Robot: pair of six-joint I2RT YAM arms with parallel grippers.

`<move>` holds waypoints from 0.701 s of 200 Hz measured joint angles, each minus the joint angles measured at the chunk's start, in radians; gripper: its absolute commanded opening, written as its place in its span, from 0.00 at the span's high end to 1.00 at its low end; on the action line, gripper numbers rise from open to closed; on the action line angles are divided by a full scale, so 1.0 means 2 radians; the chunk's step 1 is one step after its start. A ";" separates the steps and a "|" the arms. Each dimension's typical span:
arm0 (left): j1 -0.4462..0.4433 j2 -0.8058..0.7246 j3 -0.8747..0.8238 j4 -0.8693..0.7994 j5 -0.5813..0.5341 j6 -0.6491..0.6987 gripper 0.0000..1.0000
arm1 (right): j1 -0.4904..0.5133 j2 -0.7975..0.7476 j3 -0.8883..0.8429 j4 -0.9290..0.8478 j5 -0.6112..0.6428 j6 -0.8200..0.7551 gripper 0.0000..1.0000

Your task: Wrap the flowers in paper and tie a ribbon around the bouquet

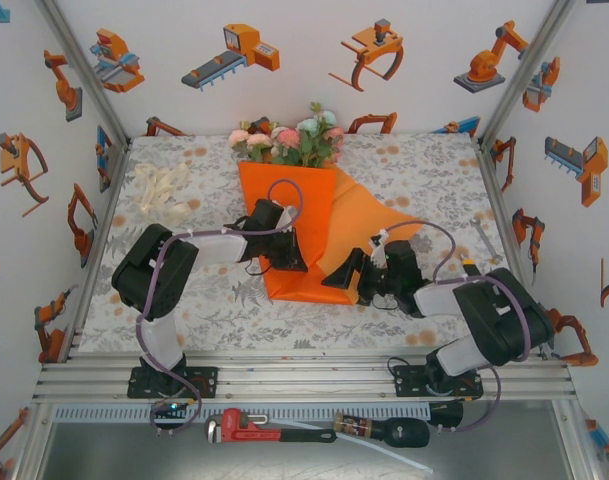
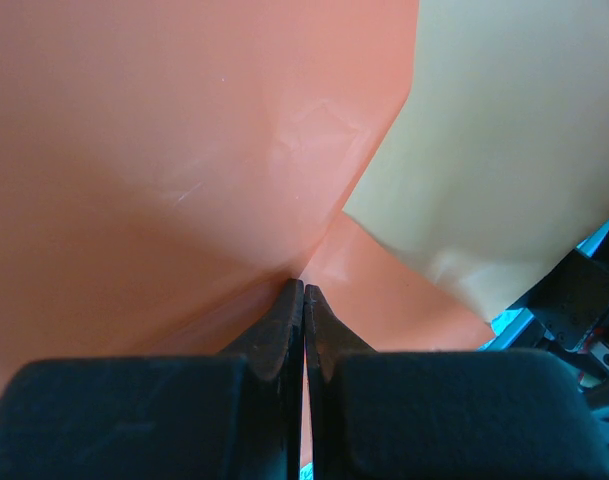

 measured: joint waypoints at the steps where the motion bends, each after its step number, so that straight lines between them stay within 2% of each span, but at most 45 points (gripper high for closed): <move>1: 0.000 0.000 0.000 0.000 0.000 0.000 0.92 | 0.000 0.001 0.000 0.000 0.000 0.000 0.31; 51: 0.001 0.000 0.000 0.003 0.000 -0.001 0.92 | 0.011 0.012 0.018 -0.043 0.026 -0.006 0.57; 70: 0.005 0.000 0.000 0.005 0.000 -0.001 0.92 | 0.016 0.006 0.025 -0.087 0.046 -0.022 0.78; 90: 0.009 0.000 0.000 0.010 0.002 -0.004 0.92 | 0.018 -0.004 0.035 -0.142 0.066 -0.040 0.95; 116: 0.012 0.000 0.000 0.015 0.006 -0.008 0.91 | 0.024 -0.016 0.080 -0.246 0.106 -0.070 0.98; 140: 0.014 -0.001 0.000 0.014 0.005 -0.008 0.90 | 0.029 -0.016 0.130 -0.340 0.151 -0.106 0.94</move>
